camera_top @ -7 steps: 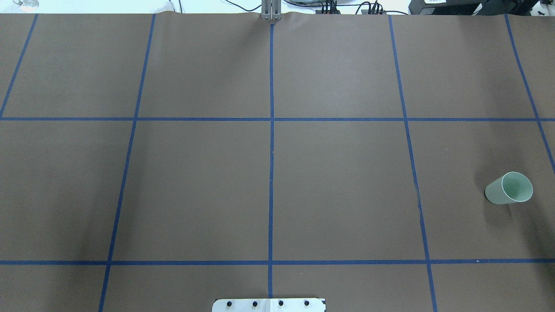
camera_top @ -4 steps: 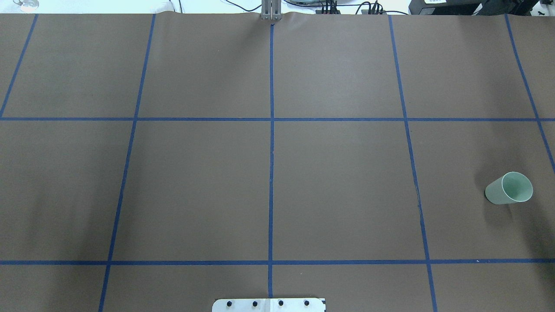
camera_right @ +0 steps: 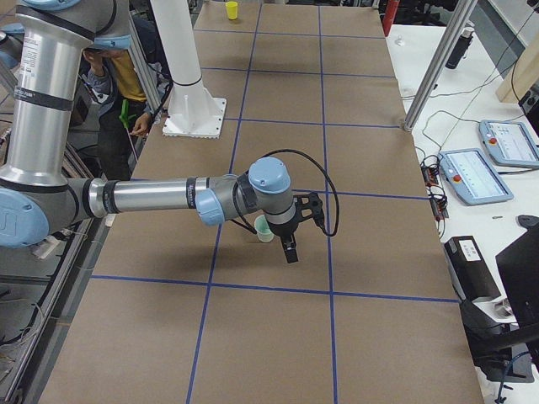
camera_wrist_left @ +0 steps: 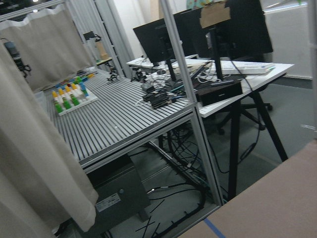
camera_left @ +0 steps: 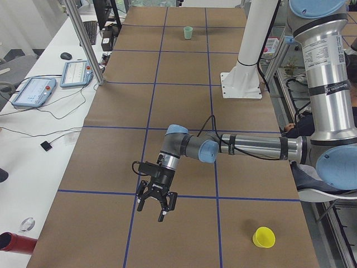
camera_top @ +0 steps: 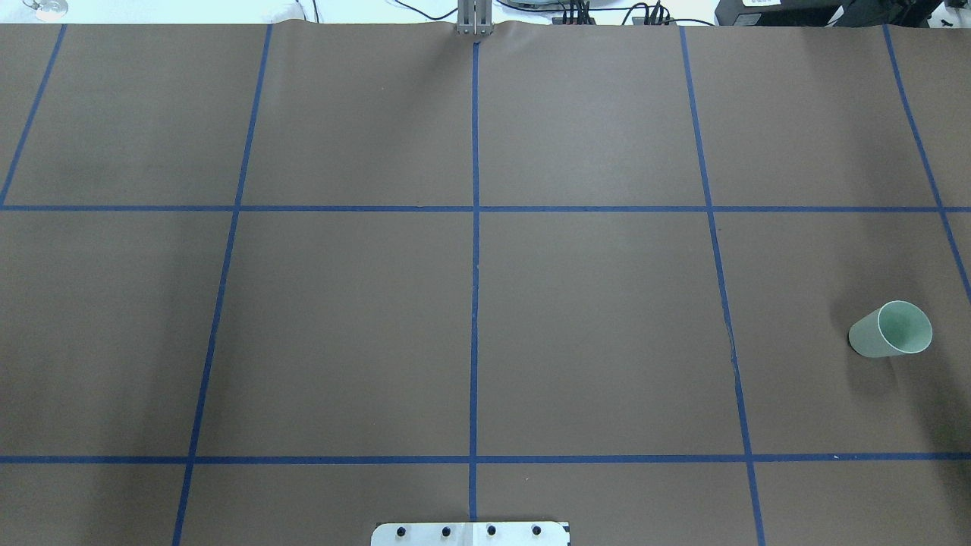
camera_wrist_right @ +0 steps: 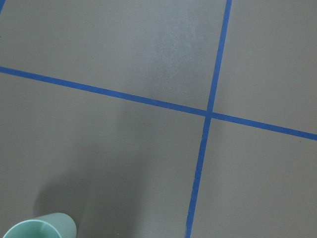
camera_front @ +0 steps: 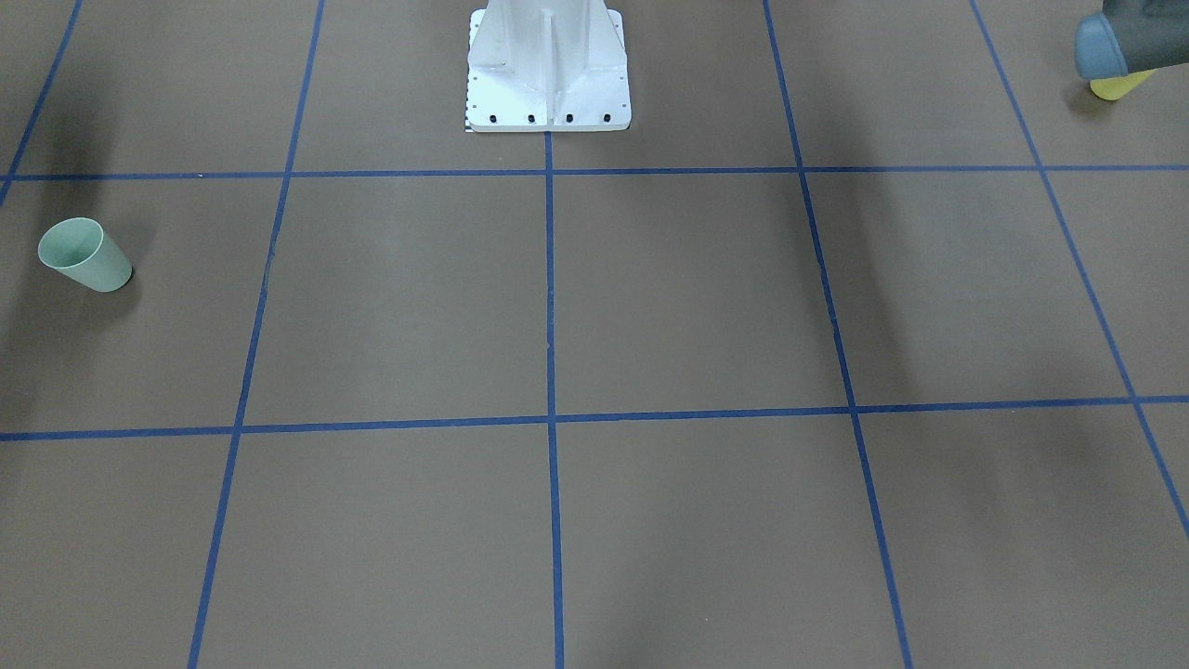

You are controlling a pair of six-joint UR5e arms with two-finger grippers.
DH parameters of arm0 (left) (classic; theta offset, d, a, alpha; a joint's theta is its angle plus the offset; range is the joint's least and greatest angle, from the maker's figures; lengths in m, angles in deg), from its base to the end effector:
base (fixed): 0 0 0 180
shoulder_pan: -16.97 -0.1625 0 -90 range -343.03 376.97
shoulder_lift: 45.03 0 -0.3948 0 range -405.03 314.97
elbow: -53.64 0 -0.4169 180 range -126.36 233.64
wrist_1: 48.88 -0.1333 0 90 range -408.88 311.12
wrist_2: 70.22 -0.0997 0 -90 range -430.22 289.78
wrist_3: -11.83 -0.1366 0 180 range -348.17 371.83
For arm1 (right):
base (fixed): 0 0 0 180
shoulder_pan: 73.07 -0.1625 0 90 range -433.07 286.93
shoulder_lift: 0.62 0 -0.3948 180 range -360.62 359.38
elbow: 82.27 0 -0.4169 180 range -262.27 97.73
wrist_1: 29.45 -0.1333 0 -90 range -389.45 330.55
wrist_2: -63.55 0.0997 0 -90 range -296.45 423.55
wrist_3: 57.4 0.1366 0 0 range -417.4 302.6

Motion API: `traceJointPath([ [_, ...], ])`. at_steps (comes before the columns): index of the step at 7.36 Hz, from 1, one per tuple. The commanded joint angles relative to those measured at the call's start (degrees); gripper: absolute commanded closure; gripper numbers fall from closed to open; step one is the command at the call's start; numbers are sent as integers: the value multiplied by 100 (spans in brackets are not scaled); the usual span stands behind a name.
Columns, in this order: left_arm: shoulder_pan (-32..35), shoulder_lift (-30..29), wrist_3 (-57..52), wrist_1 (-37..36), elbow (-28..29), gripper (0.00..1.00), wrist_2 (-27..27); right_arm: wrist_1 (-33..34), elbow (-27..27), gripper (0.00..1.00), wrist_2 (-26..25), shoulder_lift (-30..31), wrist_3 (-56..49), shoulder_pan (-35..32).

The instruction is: Transfer and stack yellow cup on green cup

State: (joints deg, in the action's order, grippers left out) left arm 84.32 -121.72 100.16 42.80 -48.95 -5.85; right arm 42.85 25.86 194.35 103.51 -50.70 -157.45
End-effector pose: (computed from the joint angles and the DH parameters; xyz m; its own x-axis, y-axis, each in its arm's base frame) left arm -0.0128 -0.4688 0.6734 0.4092 -0.9124 -0.0041 0.8233 0.3673 0.4328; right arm -0.0003 -0.4525 0.5755 0.7353 -0.2045 0.6461 0.0052 0.9551 0.2964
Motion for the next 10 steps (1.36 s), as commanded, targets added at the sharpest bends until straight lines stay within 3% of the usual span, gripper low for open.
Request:
traceJointPath([
  [1, -485, -30, 1698, -1813, -33, 0, -56, -207, -11, 0, 16, 151, 6, 0],
  [3, -495, 14, 2805, -2774, 185, 0, -21, -207, -3, 0, 16, 169, -3, 0],
  [6, -495, 14, 4171, -3181, 1090, 0, 145, -251, -3, 0, 16, 169, -38, 0],
  [10, -1153, -283, 5271, -4875, 1101, 0, 2189, -435, -20, 0, 16, 169, -29, 0],
])
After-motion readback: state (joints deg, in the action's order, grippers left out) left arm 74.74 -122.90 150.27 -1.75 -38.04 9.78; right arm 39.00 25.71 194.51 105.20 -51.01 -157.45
